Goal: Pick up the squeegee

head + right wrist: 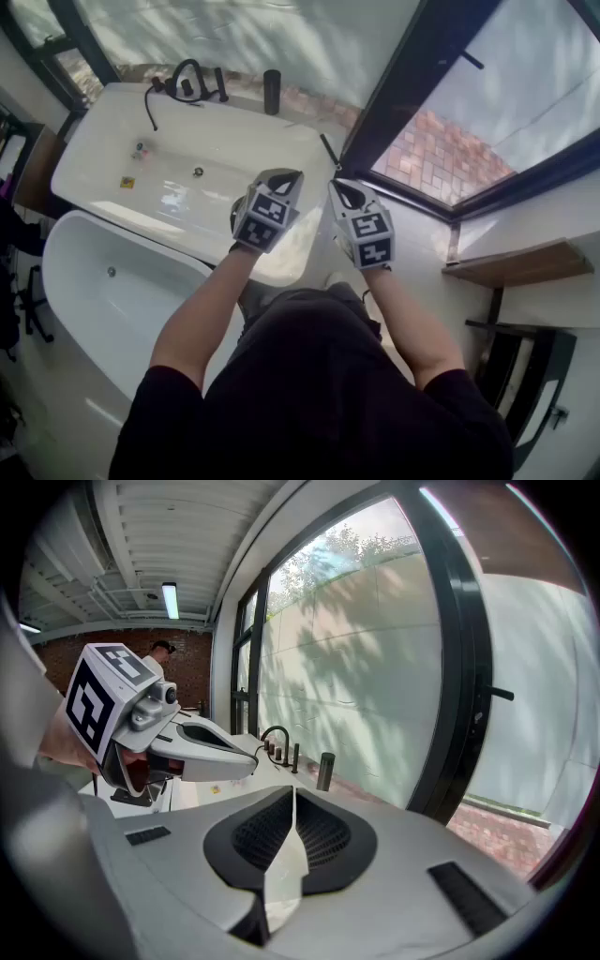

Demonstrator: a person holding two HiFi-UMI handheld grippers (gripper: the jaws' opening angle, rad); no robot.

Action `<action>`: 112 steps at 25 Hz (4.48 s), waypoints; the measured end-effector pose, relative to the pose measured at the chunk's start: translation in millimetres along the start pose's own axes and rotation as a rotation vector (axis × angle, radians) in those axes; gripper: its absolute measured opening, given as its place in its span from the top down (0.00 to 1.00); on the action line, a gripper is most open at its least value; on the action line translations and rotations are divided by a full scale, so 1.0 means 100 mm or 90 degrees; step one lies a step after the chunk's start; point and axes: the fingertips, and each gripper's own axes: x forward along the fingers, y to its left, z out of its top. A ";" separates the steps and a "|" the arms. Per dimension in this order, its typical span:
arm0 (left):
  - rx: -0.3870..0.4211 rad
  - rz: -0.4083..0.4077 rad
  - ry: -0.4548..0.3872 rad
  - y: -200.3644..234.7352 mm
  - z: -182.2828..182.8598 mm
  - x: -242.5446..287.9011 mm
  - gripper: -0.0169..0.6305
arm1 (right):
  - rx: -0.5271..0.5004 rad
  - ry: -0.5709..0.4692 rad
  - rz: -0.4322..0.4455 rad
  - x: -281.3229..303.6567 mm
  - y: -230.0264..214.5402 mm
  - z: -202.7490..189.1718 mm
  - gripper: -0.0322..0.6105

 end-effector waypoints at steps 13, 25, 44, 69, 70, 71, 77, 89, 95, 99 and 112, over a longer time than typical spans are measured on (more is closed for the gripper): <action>-0.072 0.041 0.064 0.53 -0.32 0.97 0.97 | 0.011 0.057 0.024 1.19 -0.80 -0.30 0.81; -0.155 0.074 0.154 1.07 -1.03 2.71 0.97 | 0.026 0.153 0.069 2.98 -1.82 -1.25 0.71; -0.202 0.080 0.227 1.35 -1.97 3.83 0.97 | 0.038 0.268 0.063 4.52 -2.26 -2.44 0.71; -0.199 0.128 0.210 1.53 -1.81 3.40 0.97 | 0.069 0.242 0.037 4.28 -2.24 -2.12 0.79; -0.197 0.130 0.207 1.54 -1.78 3.32 0.97 | 0.069 0.236 0.039 4.21 -2.19 -2.05 0.79; -0.195 0.132 0.204 1.54 -1.75 3.22 0.97 | 0.068 0.230 0.041 4.13 -2.13 -1.98 0.79; -0.171 0.145 0.168 1.42 -1.47 2.51 0.97 | 0.065 0.180 0.047 3.37 -1.75 -1.43 0.79; -0.123 0.124 0.053 0.63 -0.79 0.69 0.97 | 0.056 0.081 0.001 1.24 -0.69 -0.39 0.79; -0.105 0.147 0.042 0.34 -0.49 0.20 0.97 | 0.033 0.058 0.038 0.60 -0.38 -0.18 0.79; -0.093 0.178 0.018 0.27 -0.34 0.15 0.97 | 0.015 0.046 0.074 0.40 -0.34 -0.16 0.79; -0.059 0.193 0.036 -0.18 0.07 0.07 0.97 | -0.010 0.020 0.132 -0.02 -0.46 -0.25 0.79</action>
